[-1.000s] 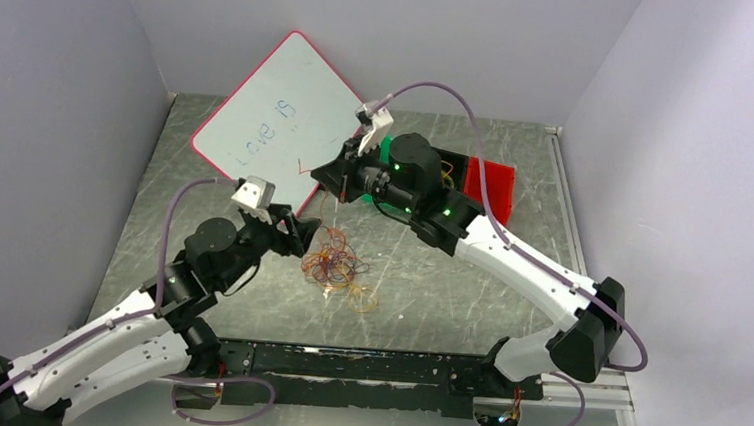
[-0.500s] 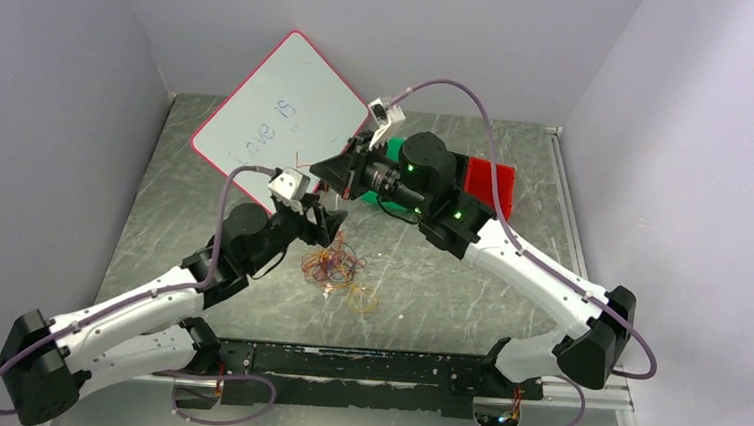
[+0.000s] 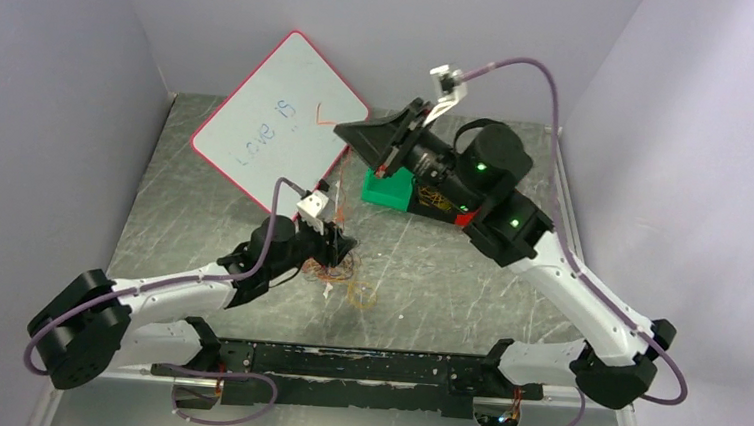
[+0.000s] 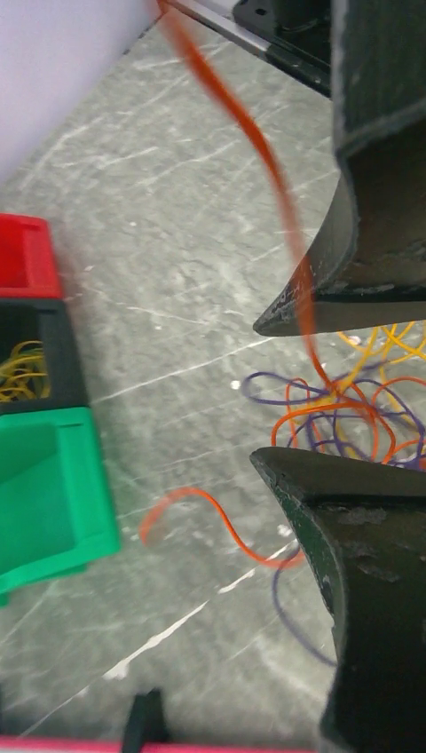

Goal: Untangle the cables

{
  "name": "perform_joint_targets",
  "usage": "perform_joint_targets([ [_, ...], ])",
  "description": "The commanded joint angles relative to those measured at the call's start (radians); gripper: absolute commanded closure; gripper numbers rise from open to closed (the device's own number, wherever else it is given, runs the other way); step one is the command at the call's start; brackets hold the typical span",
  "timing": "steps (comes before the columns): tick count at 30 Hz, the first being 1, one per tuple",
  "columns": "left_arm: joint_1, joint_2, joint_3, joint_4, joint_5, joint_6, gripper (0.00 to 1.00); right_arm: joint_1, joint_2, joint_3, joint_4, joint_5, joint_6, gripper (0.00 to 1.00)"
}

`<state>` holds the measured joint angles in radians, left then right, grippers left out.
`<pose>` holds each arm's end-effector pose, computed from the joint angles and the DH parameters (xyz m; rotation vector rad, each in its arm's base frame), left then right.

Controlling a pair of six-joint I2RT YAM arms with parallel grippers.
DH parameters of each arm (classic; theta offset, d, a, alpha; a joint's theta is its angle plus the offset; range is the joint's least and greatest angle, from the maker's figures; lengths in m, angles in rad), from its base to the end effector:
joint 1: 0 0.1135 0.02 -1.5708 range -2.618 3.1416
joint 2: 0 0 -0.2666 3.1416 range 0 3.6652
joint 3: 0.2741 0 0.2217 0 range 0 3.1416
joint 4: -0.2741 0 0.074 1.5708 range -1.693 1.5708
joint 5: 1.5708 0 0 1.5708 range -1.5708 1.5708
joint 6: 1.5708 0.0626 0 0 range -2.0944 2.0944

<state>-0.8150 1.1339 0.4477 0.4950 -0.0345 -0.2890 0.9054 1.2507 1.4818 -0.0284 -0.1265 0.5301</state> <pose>0.1692 -0.1764 0.2403 0.4498 1.7705 -0.7634 0.1564 0.2121 0.5013 -0.3913 1.4411 1.2719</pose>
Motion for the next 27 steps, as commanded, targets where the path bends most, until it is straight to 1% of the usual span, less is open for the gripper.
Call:
perform_joint_targets([
  [1,0.005,0.050,-0.043,0.121,0.084,-0.038,0.47,0.004,-0.039,0.082,-0.014,0.035,-0.036,1.00],
  [11,0.005,0.173,-0.095,0.197,0.102,-0.055,0.51,0.005,-0.078,0.202,-0.059,0.092,-0.102,1.00],
  [16,0.004,0.237,-0.121,0.232,0.107,-0.068,0.53,0.005,-0.103,0.241,-0.090,0.145,-0.159,1.00],
  [19,0.004,0.245,-0.132,0.224,0.098,-0.068,0.57,0.005,-0.117,0.250,-0.115,0.188,-0.199,1.00],
  [21,0.005,0.236,-0.140,0.195,0.067,-0.068,0.59,0.005,-0.127,0.240,-0.127,0.220,-0.222,1.00],
  [24,0.005,0.209,-0.148,0.128,-0.002,-0.118,0.59,0.005,-0.139,0.212,-0.138,0.263,-0.251,1.00],
  [27,0.005,0.158,-0.157,0.025,-0.132,-0.170,0.58,0.005,-0.134,0.204,-0.188,0.314,-0.276,1.00],
])
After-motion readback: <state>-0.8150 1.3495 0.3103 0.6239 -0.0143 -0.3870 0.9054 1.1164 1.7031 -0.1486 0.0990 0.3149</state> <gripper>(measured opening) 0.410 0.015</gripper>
